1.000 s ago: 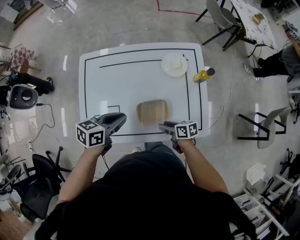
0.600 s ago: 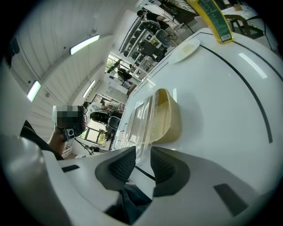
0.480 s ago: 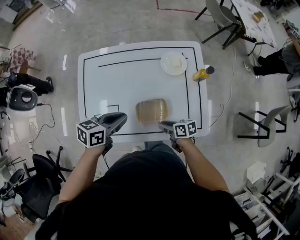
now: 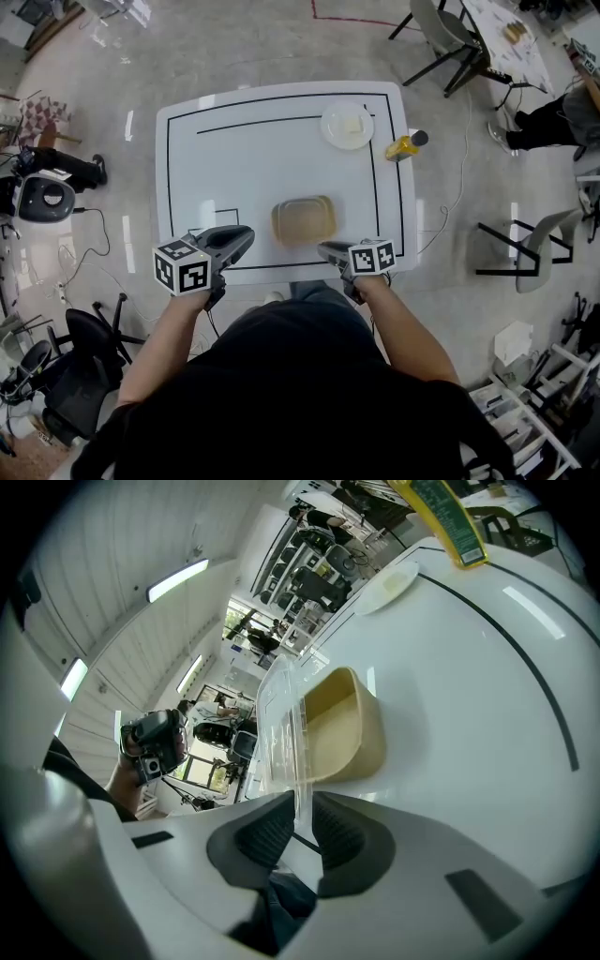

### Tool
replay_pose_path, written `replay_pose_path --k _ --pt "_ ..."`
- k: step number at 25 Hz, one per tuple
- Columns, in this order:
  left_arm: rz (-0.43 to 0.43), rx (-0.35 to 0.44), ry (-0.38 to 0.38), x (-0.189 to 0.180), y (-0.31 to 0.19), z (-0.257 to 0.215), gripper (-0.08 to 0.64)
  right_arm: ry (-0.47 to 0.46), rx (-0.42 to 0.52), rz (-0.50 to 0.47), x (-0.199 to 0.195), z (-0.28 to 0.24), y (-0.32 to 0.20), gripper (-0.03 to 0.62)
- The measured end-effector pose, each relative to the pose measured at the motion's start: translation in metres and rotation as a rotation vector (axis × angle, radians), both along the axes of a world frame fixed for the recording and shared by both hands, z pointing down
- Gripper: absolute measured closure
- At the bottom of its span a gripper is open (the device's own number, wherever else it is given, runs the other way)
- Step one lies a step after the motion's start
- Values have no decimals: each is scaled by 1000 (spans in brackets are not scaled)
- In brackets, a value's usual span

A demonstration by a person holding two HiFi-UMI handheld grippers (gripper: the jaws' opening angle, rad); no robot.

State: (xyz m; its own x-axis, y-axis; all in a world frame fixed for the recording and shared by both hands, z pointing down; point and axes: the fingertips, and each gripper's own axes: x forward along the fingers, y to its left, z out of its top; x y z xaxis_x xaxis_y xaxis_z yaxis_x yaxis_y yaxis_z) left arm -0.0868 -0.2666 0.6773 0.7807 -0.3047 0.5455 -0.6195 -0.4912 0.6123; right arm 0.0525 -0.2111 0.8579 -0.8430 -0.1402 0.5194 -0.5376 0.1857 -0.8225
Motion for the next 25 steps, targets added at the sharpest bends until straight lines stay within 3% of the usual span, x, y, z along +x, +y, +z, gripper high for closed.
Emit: replay_pose_path --k 25 --pt "19 29 16 -7 19 -10 509 -53 -2 44 -11 -22 18 545"
